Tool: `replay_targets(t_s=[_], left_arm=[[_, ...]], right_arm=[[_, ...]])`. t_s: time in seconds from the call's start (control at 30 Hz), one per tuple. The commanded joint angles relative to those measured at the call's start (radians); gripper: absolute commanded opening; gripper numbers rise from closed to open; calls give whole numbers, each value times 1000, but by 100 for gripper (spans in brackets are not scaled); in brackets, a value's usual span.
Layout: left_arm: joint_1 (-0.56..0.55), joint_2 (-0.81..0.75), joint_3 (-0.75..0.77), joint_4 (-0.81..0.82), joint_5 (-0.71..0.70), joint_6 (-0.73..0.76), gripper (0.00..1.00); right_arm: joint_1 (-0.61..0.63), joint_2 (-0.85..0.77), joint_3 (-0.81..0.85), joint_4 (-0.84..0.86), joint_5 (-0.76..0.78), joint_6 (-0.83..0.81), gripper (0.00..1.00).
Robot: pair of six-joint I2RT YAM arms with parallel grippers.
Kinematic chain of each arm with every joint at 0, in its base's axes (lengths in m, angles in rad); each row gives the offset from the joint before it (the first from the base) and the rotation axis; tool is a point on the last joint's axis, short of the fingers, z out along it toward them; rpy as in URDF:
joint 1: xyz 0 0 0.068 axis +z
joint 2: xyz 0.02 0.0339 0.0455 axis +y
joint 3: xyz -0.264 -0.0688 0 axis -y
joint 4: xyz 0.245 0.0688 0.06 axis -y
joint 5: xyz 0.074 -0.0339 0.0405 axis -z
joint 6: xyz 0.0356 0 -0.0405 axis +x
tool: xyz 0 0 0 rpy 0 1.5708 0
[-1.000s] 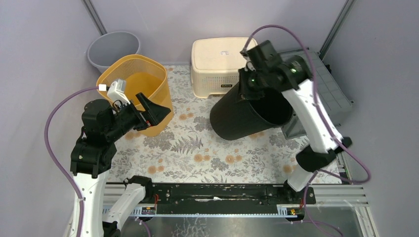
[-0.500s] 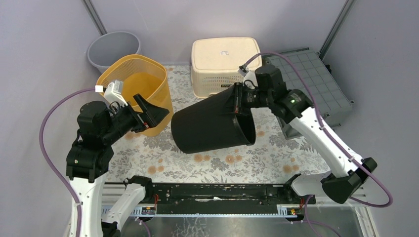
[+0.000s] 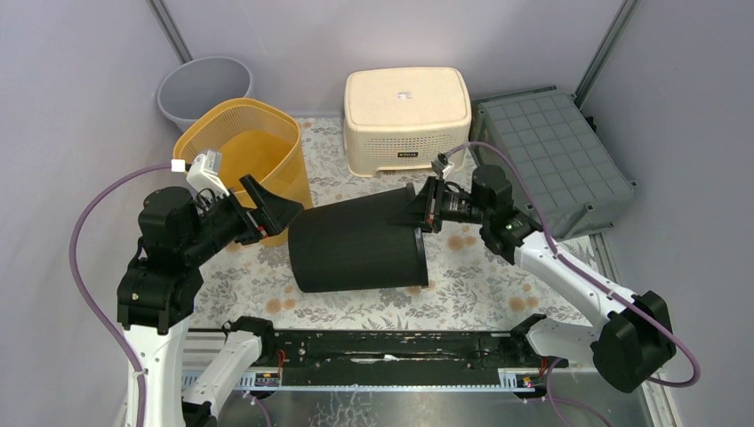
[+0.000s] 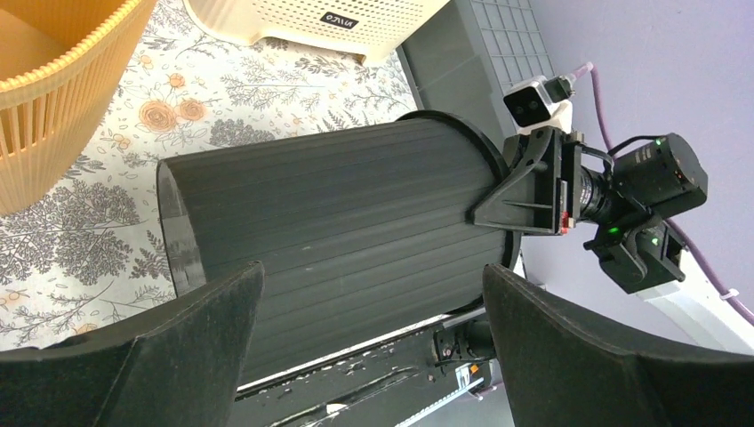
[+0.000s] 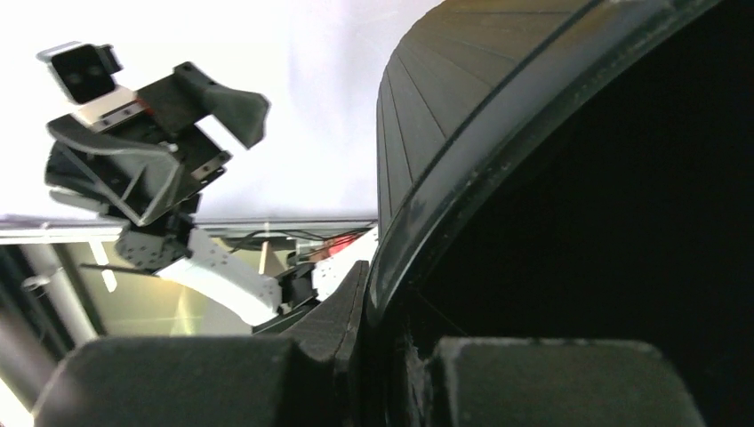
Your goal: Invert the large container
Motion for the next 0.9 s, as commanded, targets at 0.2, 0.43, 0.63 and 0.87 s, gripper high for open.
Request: replay_targets(t_s=[0.2, 0.43, 0.63, 0.87], left_arm=[[-6, -7, -10, -8, 6, 24, 100], [-6, -9, -16, -3, 8, 25, 100], [-5, -3, -17, 4, 11, 27, 100], [-6, -5, -28, 9, 28, 34, 100]], right_arm=[[-13, -68, -195, 736, -94, 335, 0], [-15, -67, -217, 768, -101, 345, 0], [-16, -63, -227, 770, -107, 344, 0], [-16, -61, -238, 778, -110, 346, 0]])
